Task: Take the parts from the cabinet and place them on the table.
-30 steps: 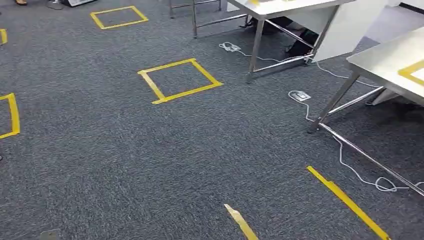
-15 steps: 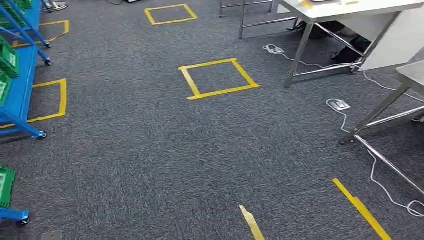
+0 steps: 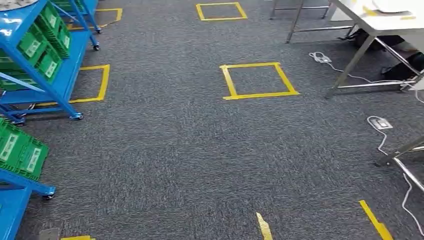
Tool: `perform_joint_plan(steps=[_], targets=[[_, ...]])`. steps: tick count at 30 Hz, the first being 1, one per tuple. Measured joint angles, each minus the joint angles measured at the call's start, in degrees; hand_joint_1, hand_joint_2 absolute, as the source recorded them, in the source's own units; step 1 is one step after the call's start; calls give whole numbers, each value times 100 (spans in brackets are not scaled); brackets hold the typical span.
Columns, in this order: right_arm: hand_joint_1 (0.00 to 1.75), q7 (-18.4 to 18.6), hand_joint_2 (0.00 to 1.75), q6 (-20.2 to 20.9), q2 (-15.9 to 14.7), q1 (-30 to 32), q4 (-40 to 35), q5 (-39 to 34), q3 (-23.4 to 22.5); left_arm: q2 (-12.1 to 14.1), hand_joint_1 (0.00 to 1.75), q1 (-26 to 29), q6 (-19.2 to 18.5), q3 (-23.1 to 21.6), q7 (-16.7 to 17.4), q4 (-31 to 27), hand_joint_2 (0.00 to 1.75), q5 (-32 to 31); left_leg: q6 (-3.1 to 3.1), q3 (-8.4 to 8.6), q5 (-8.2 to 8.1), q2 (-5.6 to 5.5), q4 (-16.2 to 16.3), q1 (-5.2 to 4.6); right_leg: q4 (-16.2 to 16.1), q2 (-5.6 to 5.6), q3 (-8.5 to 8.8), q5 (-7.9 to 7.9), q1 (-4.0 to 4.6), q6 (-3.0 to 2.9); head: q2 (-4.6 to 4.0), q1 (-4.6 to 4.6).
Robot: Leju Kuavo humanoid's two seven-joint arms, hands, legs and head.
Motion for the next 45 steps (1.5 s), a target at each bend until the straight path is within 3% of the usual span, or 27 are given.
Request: perform_joint_plan(steps=[1,2,3,6,7,8,9,12,14,16,17,19,21,22,23,25,27,28,30,31,32,33,37,39,42,43,45], targets=[[0,-2,0,0,0,-4,0,-18,0,-7,0,-4,0,0,0,0,0,-31,-4,6,-2,-78,0,3,-541,178,208,290,0,-39,0,7],[0,-2,0,2,-7,4,0,-59,0,-28,0,-10,0,0,0,0,0,-76,-22,-22,-9,-133,26,-3,-786,529,279,334,-4,-65,0,-4],[0,-55,0,15,-7,9,0,-99,-2,-31,0,-30,11,0,0,0,0,-125,-50,-69,-13,-222,59,-7,-946,520,348,288,-39,-39,0,-2],[0,-63,0,107,-11,33,2,-129,-33,-81,0,12,35,0,-53,0,0,-258,-187,-131,64,-421,13,46,-949,348,395,323,3,-79,0,0],[0,-61,0,124,-17,44,6,-131,-39,-91,0,10,42,0,-81,0,0,-302,-190,-135,8,-296,69,45,-1019,242,433,368,-46,-108,0,-2],[0,-55,0,147,-35,66,11,-133,-44,-125,0,5,42,-2,-105,0,0,-310,-214,-206,-137,80,241,11,-1052,165,465,370,-27,-130,0,-24],[0,-55,0,168,-41,97,11,-136,-50,-140,0,-25,41,-4,-118,0,0,-325,-241,-359,-352,235,581,22,-1052,68,475,364,-17,-141,0,-42],[0,-48,0,179,-57,138,15,-138,-74,-160,0,-56,42,-9,-133,0,0,-352,-312,-852,-822,366,1718,65,-1044,-219,482,338,6,-163,0,-37],[0,-48,0,179,-59,138,20,-138,-81,-162,0,-29,42,-9,-140,0,0,-352,-349,-679,-538,394,1437,104,-1043,-356,500,321,2,-147,0,-42],[0,-48,0,181,-59,133,20,-135,-81,-160,0,-32,42,-9,-140,0,0,-341,-368,-130,-37,567,421,131,-1030,-492,544,284,-6,-107,0,-39],[0,-48,0,181,-59,130,22,-131,-81,-166,0,-42,42,-9,-140,2,0,-310,-373,27,-69,810,114,112,-1023,-541,556,261,2,-74,0,-44],[0,-48,0,170,-59,114,28,-114,-81,-168,0,-75,28,-7,-131,0,0,-245,-226,10,-75,767,53,57,-991,-649,547,221,53,1,0,-35],[0,-48,0,107,-48,61,28,-85,-70,-142,0,-26,11,24,-79,2,0,-162,-162,-24,-66,660,48,25,-1007,-748,587,224,34,47,0,-35],[0,-33,0,41,-28,30,26,-65,-61,-122,0,-22,-2,66,-41,0,0,-124,-103,0,-36,605,9,49,-995,-720,558,176,14,95,0,-41],[0,-22,0,-7,-26,1,26,-48,-57,-120,0,-14,-2,94,-11,0,0,-109,-78,-2,-26,573,5,54,-875,-449,496,54,1,119,0,-8],[0,-44,0,-53,-17,-5,22,-33,-50,-103,0,-35,-2,138,18,0,0,-107,-9,-33,-16,461,6,45,-22,-152,103,-390,-6,107,0,0],[0,-46,0,-68,-17,13,20,-31,-29,-92,0,-39,-11,162,18,-2,0,-111,10,-48,-10,306,9,15,815,-82,-328,-659,-2,83,0,0],[0,-42,0,-66,-15,15,20,-31,-24,-92,0,-25,-18,179,18,-2,0,-111,10,-42,-10,235,10,2,862,-72,-377,-587,0,61,0,0],[0,-9,0,-68,-9,21,20,-33,-20,-92,0,-16,-39,205,18,-2,0,-127,10,-32,-10,75,15,-12,274,-38,-154,-128,8,0,0,4],[0,-9,0,-68,-9,20,20,-33,-20,-94,0,-20,-42,218,18,-2,0,-133,8,-21,-9,-10,15,-12,-308,62,105,190,16,-44,0,4],[0,-11,0,-68,-9,15,20,-33,-20,-107,0,-20,-44,230,18,-2,0,-151,4,-18,-10,-73,15,-2,-736,269,286,344,29,-82,0,4],[0,-11,0,-68,-9,18,20,-35,-20,-125,0,-26,-46,234,15,-2,0,-170,-33,-46,-6,-122,40,-22,-841,455,341,300,16,-111,0,-13],[0,-52,0,-70,-4,1,17,-35,-20,-114,0,14,-48,256,15,-4,0,-179,-183,-118,65,-335,-12,31,-1039,236,484,319,19,-140,0,4],[0,-55,0,-79,0,14,20,-37,-20,-118,0,6,-46,269,15,-11,0,-179,-211,-228,-194,197,298,19,-1151,69,571,360,8,-179,0,-29],[0,-55,0,-74,0,29,17,-39,-18,-116,0,-28,-48,275,15,-11,0,-179,-307,-798,-719,351,1514,63,-1149,-220,590,320,19,-200,0,-24],[0,-52,0,-74,0,31,17,-42,-18,-111,0,-14,-46,278,15,-11,0,-181,-332,-850,-702,361,1636,88,-1148,-291,597,313,17,-195,0,-31],[0,-52,0,-70,0,33,17,-57,-20,-105,0,15,-46,280,15,-13,0,-205,-386,-581,-307,414,1110,142,-1145,-427,625,283,6,-159,0,-24]])
